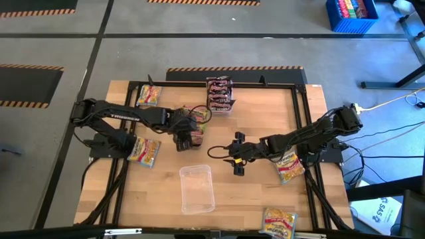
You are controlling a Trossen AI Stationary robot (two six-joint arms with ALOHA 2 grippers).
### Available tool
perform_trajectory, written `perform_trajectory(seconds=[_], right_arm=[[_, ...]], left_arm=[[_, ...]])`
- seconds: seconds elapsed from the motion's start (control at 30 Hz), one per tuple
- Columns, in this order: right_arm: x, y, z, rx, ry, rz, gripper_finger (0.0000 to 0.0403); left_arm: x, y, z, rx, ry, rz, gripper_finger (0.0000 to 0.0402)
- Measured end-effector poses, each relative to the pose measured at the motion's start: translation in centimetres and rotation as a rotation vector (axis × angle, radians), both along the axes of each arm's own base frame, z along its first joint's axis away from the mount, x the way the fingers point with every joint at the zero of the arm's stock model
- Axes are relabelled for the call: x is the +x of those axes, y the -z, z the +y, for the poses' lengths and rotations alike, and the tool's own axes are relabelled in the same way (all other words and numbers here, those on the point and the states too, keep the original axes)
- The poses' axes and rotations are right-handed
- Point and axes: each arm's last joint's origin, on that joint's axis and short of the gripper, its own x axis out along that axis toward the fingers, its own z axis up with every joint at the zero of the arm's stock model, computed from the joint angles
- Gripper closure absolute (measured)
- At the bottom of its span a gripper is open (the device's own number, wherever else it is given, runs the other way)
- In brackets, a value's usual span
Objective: Sort Maruchan noodles
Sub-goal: Put the green noodle pack into the black bin, then put the blue noodle pack into the bottom transparent bin
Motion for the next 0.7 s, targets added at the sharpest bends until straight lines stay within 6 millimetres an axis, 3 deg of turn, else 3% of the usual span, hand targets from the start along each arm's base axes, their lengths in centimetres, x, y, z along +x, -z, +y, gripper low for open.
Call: perform_trajectory(seconds=[0.2,0.37,0.5,0.7], right_arm=[[0.1,-0.1,0.0,0.004,0.000,-0.018,0.0178],[0.9,-1.4,0.2,0.015,-0.011,-0.138,0.0178],[0.6,-4.0,0.5,0.018,-0.032,-0.045,0.0178],[-2.3,-8.6,2.2,0.079,-0.041,0.206,0.0178]], left_arm=[[0.2,-2.7,-0.2,0.000,-0.068,-0.014,0.0217],[-0.3,-4.9,-2.2,-0.010,-0.078,-0.052,0.0217],[-1.7,-5.5,-5.4,-0.037,-0.065,-0.116,0.0217],[-4.2,-3.9,-12.8,0.060,0.037,-0.303,0.0217]])
